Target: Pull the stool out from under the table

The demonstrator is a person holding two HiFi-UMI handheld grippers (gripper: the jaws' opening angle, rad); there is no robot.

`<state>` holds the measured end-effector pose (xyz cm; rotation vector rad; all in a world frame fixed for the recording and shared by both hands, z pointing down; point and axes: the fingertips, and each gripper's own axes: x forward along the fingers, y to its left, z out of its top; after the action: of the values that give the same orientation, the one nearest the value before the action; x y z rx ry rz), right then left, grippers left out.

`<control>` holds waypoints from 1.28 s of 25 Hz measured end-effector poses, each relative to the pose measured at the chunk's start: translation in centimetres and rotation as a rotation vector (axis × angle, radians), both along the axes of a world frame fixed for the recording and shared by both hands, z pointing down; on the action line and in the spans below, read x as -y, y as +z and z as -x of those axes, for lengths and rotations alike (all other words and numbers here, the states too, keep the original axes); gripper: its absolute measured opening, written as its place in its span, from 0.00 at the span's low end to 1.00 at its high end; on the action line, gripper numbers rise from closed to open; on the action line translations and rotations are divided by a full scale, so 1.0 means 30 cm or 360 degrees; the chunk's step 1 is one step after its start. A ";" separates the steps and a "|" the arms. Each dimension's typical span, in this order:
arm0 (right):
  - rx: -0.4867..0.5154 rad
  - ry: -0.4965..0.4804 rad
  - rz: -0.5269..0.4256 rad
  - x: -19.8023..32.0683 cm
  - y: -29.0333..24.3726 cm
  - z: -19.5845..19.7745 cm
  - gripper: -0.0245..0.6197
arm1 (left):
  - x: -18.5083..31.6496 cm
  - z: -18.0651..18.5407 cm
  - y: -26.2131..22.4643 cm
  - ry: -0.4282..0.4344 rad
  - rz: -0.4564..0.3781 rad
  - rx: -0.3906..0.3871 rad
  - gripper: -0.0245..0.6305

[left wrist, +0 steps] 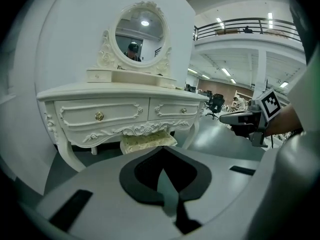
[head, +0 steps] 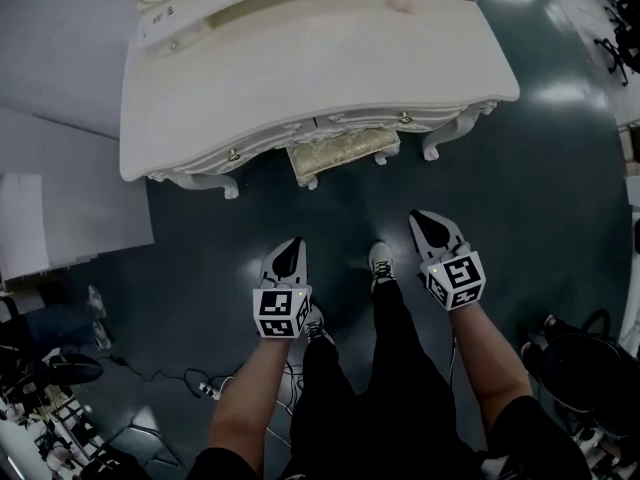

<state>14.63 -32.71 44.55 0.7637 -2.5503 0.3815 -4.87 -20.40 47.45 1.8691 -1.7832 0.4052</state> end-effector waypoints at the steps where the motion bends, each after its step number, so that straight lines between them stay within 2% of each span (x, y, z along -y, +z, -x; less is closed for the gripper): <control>1: -0.0008 -0.0005 0.0006 0.017 0.039 0.005 0.08 | 0.017 0.011 0.040 -0.0011 0.0008 0.0001 0.04; 10: -0.0062 0.0005 0.0073 0.183 0.457 0.070 0.09 | 0.155 0.121 0.448 -0.0030 0.0119 0.0034 0.04; 13: -0.0100 0.0008 0.0099 0.238 0.588 0.085 0.18 | 0.183 0.156 0.568 -0.0031 0.0158 0.0045 0.04; 17: -0.0169 0.0021 0.0094 0.329 0.733 0.076 0.24 | 0.222 0.178 0.711 -0.0052 0.0202 0.0037 0.04; 18: -0.0183 0.0023 0.0090 0.354 0.767 0.076 0.26 | 0.233 0.184 0.743 -0.0051 0.0208 0.0038 0.07; 21: -0.0237 0.0019 0.0068 0.446 0.882 0.083 0.32 | 0.277 0.204 0.844 -0.0039 0.0221 0.0056 0.22; 25: -0.0326 0.0027 0.0063 0.584 1.063 0.080 0.37 | 0.345 0.230 0.994 -0.0037 0.0256 0.0099 0.27; 28: -0.0390 0.0028 0.0101 0.678 1.194 0.078 0.44 | 0.393 0.260 1.106 -0.0077 0.0288 0.0078 0.33; 32: -0.0569 -0.0142 0.0050 0.729 1.322 0.108 0.47 | 0.428 0.296 1.221 -0.0130 0.0313 0.0022 0.40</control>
<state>11.40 -54.57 84.21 0.6395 -2.2279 0.2310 -13.77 -33.24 84.06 1.6568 -1.7536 0.5432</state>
